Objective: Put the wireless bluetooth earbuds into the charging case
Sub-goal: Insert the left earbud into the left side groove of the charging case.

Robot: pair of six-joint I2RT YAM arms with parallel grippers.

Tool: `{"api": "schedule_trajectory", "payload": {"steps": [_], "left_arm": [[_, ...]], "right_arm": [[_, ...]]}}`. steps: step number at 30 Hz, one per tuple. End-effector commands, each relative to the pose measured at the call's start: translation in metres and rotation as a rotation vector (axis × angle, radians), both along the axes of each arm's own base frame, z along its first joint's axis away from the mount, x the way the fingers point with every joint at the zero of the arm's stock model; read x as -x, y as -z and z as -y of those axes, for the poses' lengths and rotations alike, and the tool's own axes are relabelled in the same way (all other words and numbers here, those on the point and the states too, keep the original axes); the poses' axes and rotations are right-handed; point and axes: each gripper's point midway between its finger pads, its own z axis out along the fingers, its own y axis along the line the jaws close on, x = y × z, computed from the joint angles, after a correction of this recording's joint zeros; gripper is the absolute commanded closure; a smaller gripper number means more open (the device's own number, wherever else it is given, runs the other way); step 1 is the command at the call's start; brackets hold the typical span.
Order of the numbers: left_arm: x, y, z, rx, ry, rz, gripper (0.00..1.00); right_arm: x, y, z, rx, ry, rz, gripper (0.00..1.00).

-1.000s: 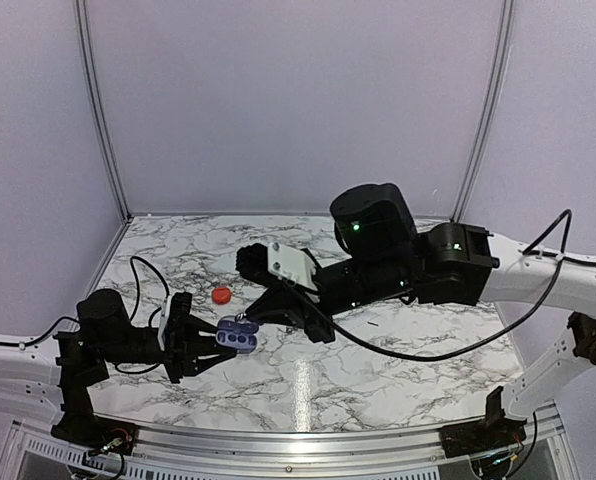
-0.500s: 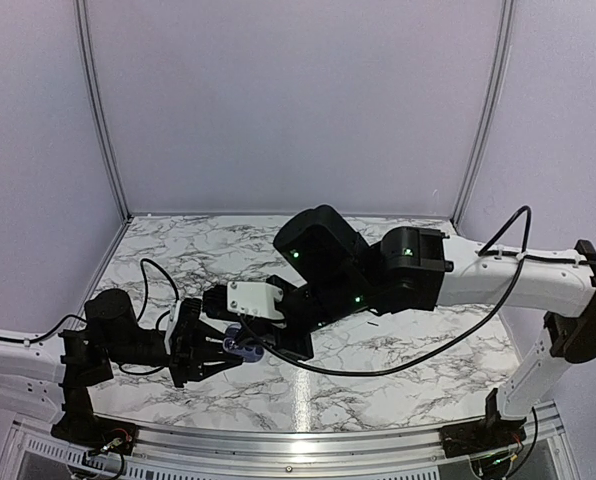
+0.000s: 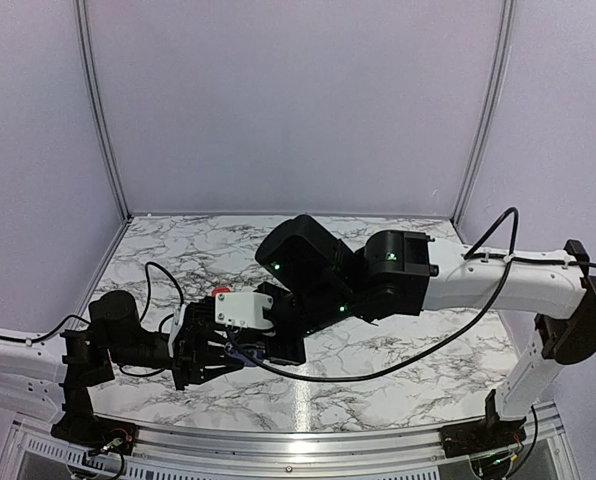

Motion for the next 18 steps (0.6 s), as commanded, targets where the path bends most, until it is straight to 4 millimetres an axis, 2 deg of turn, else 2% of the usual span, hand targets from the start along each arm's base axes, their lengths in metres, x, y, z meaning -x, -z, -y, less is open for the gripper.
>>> {"api": "schedule_trajectory", "payload": {"steps": [1, 9, 15, 18], "left_arm": [[0.003, -0.019, 0.004, 0.046, 0.025, 0.037, 1.0], [0.006, -0.021, 0.002, 0.055, 0.035, 0.034, 1.0], [0.012, -0.022, 0.003, 0.059, 0.072, 0.016, 1.0], [0.016, -0.021, 0.006, 0.053, 0.099, -0.004, 1.0]], "right_arm": [[-0.002, -0.005, -0.002, 0.014, 0.015, 0.044, 1.0], [-0.008, 0.006, 0.005, 0.068, 0.047, 0.143, 0.99], [-0.001, 0.007, 0.01, 0.085, 0.016, 0.234, 0.98], [0.01, 0.006, 0.009, 0.084, -0.026, 0.254, 0.98]]}}
